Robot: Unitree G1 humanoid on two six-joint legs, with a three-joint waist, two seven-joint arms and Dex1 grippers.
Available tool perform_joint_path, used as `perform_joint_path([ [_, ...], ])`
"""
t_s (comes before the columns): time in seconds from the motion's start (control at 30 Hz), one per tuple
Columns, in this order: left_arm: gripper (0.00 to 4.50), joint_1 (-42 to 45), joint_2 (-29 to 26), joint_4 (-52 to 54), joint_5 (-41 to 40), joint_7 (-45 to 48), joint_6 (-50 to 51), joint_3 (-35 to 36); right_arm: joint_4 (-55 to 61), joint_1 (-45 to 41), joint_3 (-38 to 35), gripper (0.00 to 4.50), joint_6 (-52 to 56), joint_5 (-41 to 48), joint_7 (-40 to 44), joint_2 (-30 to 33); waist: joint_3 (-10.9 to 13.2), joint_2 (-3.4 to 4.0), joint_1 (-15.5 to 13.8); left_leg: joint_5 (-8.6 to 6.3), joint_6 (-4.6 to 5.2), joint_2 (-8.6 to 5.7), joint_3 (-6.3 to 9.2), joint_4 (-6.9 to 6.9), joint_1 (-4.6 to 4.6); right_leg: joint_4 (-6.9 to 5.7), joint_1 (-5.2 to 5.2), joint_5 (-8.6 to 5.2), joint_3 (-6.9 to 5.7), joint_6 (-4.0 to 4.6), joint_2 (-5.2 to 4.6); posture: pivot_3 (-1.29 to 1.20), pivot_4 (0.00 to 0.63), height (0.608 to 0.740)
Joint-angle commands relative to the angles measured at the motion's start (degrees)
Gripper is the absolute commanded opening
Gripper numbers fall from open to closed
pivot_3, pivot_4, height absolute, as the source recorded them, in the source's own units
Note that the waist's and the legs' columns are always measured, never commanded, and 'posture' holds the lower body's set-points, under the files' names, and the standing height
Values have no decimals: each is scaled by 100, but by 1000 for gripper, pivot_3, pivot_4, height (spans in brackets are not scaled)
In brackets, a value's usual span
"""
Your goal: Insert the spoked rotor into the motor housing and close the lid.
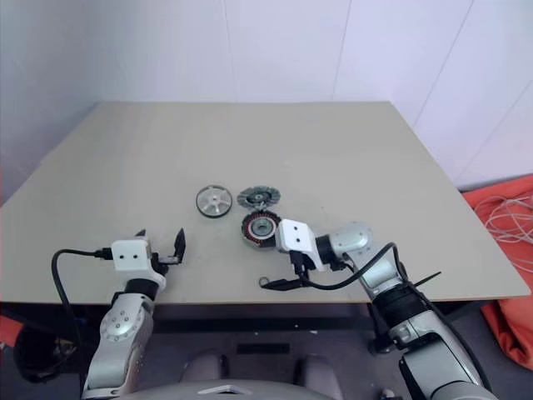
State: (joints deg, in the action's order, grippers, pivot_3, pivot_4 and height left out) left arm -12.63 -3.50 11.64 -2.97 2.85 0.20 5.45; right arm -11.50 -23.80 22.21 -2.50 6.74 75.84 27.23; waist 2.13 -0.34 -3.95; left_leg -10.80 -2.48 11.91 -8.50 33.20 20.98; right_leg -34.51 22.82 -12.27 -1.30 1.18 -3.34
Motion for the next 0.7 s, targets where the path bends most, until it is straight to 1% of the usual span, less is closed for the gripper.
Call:
perform_joint_path([
  [0.03, 4500, 36, -5, 138, -2, 19, -72, -35, 59, -84, 67, 4483, -113, 0, 168, 30, 0, 0, 0, 0, 0, 0, 0, 0, 0, 0, 0, 0, 0, 0, 0, 0, 0, 740],
  [0.57, 4500, 37, 26, 96, 17, -25, -119, -53, -877, -356, 202, 4483, -248, -313, 105, -359, 0, -1, 3, 0, 0, 0, 0, 1, 0, -2, 1, 1, 0, 2, 0, 0, 0, 740],
  [0.7, 4500, 37, 31, 96, 15, -39, -124, -40, -897, -363, 208, 4483, -264, -316, 150, -359, 0, -1, 3, 0, 0, 0, 0, 1, 0, -2, 1, 15, 0, 28, 0, 0, 0, 740],
])
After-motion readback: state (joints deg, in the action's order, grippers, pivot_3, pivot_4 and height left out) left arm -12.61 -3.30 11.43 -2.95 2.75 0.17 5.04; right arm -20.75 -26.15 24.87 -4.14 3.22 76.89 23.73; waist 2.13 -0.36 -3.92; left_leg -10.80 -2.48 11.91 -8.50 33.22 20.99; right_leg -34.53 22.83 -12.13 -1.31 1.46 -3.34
